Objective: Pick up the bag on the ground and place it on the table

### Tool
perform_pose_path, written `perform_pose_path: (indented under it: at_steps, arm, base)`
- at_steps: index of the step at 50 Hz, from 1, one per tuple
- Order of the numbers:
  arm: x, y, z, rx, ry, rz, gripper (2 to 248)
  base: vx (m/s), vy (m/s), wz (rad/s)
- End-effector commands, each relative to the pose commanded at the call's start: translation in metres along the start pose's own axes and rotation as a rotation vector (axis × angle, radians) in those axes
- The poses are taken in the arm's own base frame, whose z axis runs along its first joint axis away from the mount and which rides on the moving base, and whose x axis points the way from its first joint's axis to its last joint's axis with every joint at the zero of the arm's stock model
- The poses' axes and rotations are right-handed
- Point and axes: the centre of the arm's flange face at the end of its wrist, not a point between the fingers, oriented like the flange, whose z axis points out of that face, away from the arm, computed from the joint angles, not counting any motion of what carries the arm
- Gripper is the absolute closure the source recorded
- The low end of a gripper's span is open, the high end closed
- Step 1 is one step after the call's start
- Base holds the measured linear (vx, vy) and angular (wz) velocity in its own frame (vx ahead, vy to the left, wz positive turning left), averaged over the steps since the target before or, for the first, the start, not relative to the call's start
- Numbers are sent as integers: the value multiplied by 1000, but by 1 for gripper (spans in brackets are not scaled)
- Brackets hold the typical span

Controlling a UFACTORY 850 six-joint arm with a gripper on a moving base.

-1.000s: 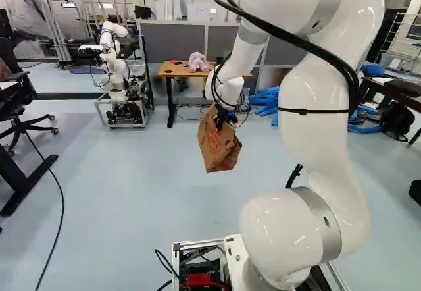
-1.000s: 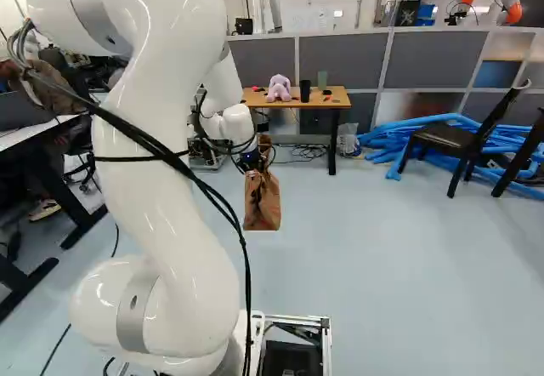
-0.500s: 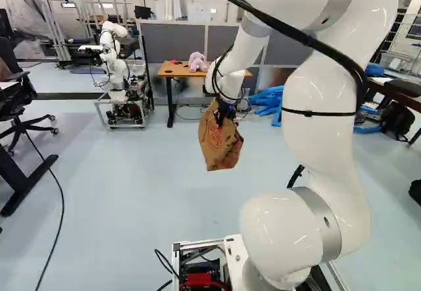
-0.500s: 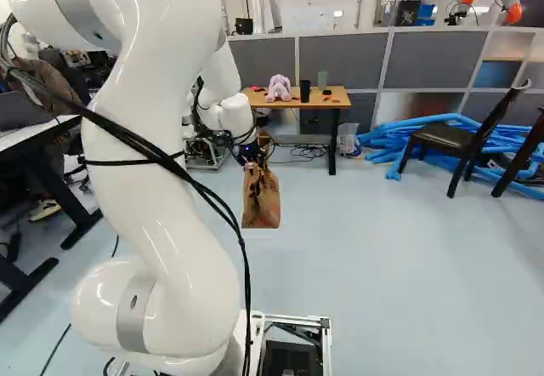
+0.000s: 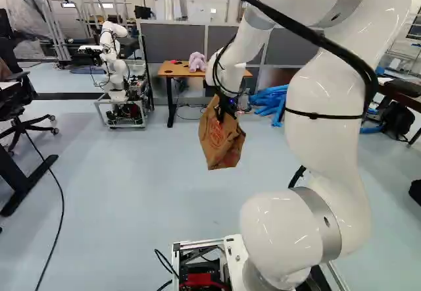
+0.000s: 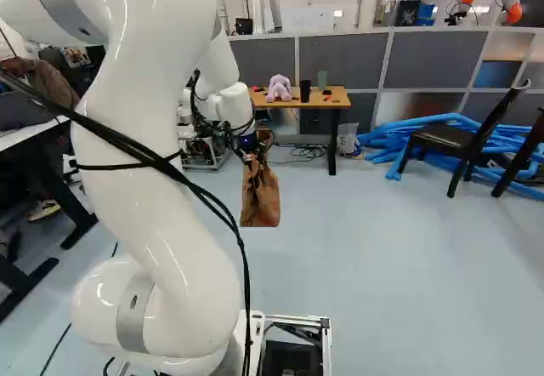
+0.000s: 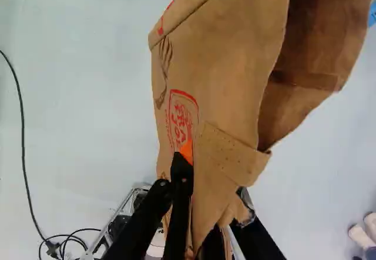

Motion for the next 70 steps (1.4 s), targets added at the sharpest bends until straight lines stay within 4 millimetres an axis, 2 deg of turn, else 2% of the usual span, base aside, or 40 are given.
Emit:
perform_pose_path:
  at_steps: [70]
  arm:
    - [20, 5, -92, 16, -102, 4, 229]
  base:
    - [0, 0, 0]
